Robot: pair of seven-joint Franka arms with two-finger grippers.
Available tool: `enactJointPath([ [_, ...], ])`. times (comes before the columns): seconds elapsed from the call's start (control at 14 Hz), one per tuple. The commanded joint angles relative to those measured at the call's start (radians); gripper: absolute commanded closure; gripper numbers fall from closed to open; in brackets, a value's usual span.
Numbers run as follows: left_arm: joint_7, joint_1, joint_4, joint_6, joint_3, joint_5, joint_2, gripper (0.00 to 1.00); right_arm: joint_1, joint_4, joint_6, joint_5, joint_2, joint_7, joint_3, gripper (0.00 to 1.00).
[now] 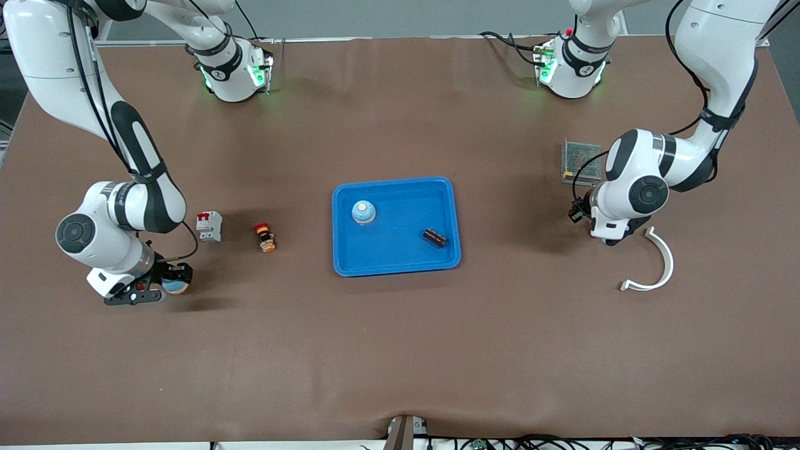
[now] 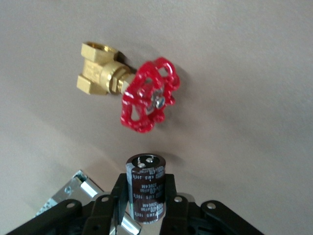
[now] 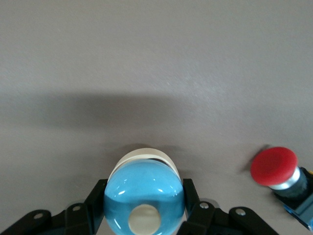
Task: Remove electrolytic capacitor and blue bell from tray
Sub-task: 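Set the capacitor beside the valve while the right gripper lowers the bell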
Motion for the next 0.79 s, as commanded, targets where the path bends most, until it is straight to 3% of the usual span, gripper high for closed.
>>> enactJointPath([
  [0.0, -0.013, 0.022, 0.013, 0.015, -0.006, 0.049, 0.031, 0.92, -0.014, -0.091, 0.022, -0.021, -0.074, -0.010, 0.016, 1.00],
  [0.14, -0.013, 0.027, 0.025, 0.018, -0.006, 0.070, 0.044, 0.85, -0.014, -0.131, 0.046, -0.023, -0.090, -0.012, 0.015, 1.00],
  [0.21, -0.013, 0.028, 0.028, 0.018, -0.007, 0.077, 0.044, 0.75, -0.016, -0.143, 0.052, -0.035, -0.094, -0.012, 0.015, 1.00],
  [0.36, -0.013, 0.028, 0.034, 0.018, -0.007, 0.077, 0.044, 0.44, -0.036, -0.165, 0.069, -0.072, -0.104, -0.012, 0.013, 1.00],
  [0.5, -0.015, 0.027, 0.036, 0.018, -0.010, 0.077, 0.038, 0.00, -0.043, -0.177, 0.075, -0.081, -0.110, -0.013, 0.013, 1.00],
  [0.72, -0.038, 0.021, 0.063, -0.028, -0.018, 0.066, 0.017, 0.00, -0.065, -0.192, 0.098, -0.081, -0.111, -0.050, 0.013, 1.00],
])
